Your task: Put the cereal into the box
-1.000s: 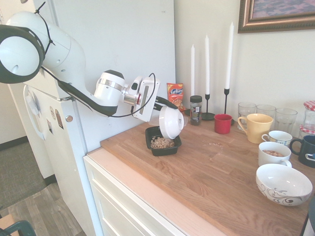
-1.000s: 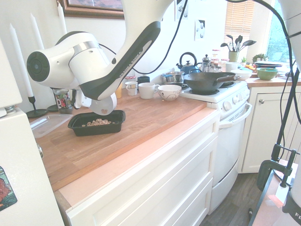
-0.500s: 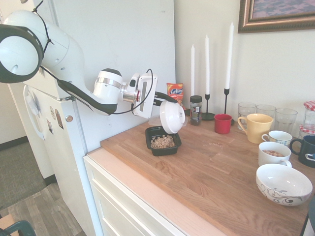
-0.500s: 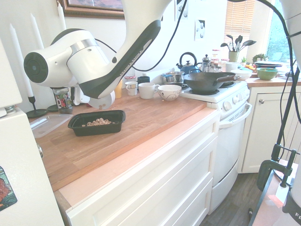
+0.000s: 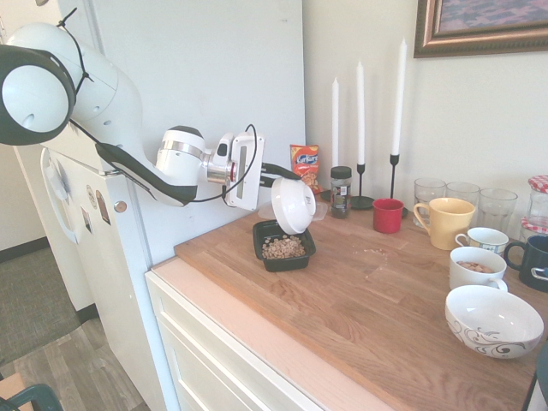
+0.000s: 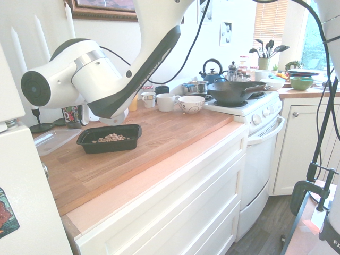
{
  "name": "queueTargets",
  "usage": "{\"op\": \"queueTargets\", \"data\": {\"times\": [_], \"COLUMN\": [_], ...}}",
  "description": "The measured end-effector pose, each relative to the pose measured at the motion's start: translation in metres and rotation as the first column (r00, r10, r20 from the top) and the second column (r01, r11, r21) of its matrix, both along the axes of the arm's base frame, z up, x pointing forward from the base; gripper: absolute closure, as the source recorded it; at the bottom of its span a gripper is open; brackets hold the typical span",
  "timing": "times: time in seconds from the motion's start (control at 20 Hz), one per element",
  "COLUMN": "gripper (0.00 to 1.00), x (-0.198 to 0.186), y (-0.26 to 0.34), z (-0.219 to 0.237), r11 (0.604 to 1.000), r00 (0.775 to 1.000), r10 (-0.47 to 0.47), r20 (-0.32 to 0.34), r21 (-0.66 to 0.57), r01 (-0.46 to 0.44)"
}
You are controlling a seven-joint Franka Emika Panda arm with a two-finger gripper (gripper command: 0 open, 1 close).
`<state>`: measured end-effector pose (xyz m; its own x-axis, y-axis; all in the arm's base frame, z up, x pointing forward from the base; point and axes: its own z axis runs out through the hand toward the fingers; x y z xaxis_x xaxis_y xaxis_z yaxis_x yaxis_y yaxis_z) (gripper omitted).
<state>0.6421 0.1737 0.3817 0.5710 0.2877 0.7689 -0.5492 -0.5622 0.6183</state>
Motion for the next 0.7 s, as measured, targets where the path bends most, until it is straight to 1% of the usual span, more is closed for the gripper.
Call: {"op": "queueTargets", "data": {"times": [0.25, 0.35, 0.5, 0.6, 0.7], "gripper": [1.00, 1.00, 1.00, 1.00, 1.00], "x": [0.000, 0.002, 0.011, 0.020, 0.029], "y": [0.001, 0.000, -0.007, -0.015, -0.028], "z": [-0.003, 0.001, 0.022, 0.041, 0.059], "r11": [1.000, 1.000, 0.987, 0.963, 0.930], "r00": [1.000, 1.000, 0.994, 0.987, 0.977], "r10": [-0.002, -0.023, -0.104, -0.160, -0.214], "r20": [0.005, 0.006, 0.013, 0.014, 0.006], "r21": [-0.026, 0.002, 0.125, 0.221, 0.307], "r01": [0.002, 0.023, 0.102, 0.153, 0.202]}}
